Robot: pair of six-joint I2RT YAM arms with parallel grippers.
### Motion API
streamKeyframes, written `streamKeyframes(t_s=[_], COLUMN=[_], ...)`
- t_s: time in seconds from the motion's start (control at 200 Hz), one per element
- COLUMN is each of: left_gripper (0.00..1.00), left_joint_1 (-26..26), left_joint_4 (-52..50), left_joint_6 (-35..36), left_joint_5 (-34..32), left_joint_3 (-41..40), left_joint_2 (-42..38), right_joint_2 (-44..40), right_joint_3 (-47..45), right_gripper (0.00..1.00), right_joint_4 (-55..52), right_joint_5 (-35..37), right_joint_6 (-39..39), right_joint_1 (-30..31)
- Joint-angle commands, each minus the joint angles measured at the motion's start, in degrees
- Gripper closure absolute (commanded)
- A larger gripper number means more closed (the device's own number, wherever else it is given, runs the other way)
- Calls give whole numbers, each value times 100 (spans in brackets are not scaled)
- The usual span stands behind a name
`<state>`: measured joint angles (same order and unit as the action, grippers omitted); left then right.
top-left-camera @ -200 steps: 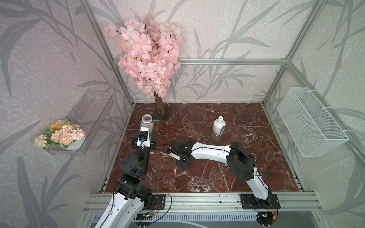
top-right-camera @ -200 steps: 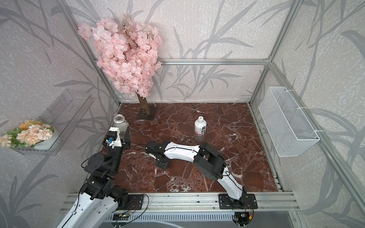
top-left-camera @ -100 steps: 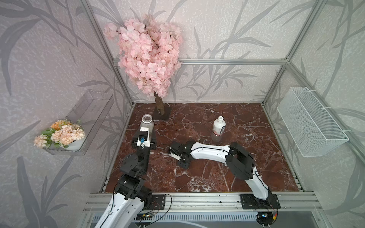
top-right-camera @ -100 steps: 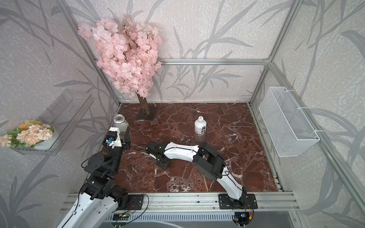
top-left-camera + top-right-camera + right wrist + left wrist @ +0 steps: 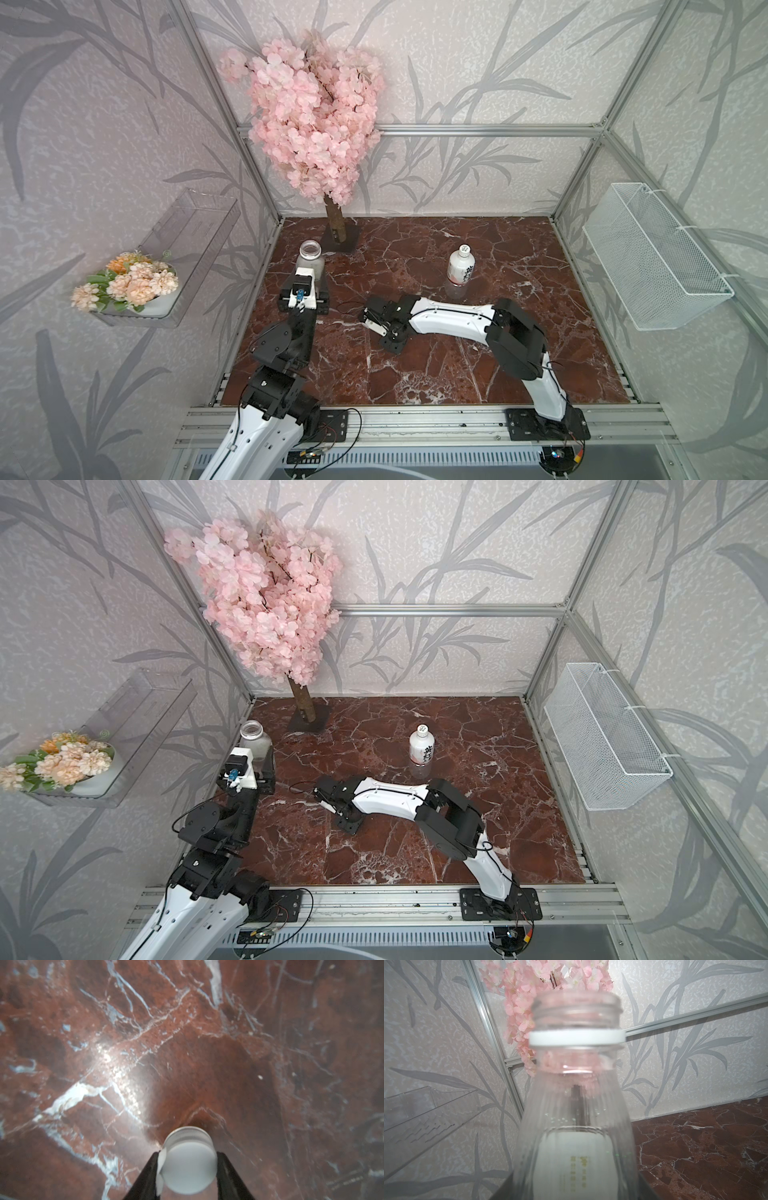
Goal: Screw on the bottle caps
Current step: Screw the bottle cap onto the plastic bottle.
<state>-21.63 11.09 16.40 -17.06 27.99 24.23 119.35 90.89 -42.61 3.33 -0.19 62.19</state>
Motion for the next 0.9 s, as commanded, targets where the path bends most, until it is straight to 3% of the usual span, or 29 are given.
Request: streamKeyframes(t_s=[0.0, 0.41, 0.7, 0.895], left_gripper=[45, 46, 49, 50], left_joint_1=[32, 18, -8, -102], left_joint_4=[-45, -561, -789, -1056], left_joint_6=[-61, 325, 643, 833], left_joint_5=[408, 2526, 4193, 4814], left_joint_3=[99, 627, 902, 1156], left_joint_2=[29, 1053, 1487, 1707], right_joint_2=[-1002, -3653, -4443, -4495], right_joint_3=[-170, -445, -16, 403], right_gripper=[72, 76, 76, 76], right_joint_4=[-72, -191, -858, -1262], right_joint_5=[-278, -1531, -2118, -2458], right_joint_6=[131, 124, -575, -974], right_joint_1=[-211, -1476, -1693, -1697])
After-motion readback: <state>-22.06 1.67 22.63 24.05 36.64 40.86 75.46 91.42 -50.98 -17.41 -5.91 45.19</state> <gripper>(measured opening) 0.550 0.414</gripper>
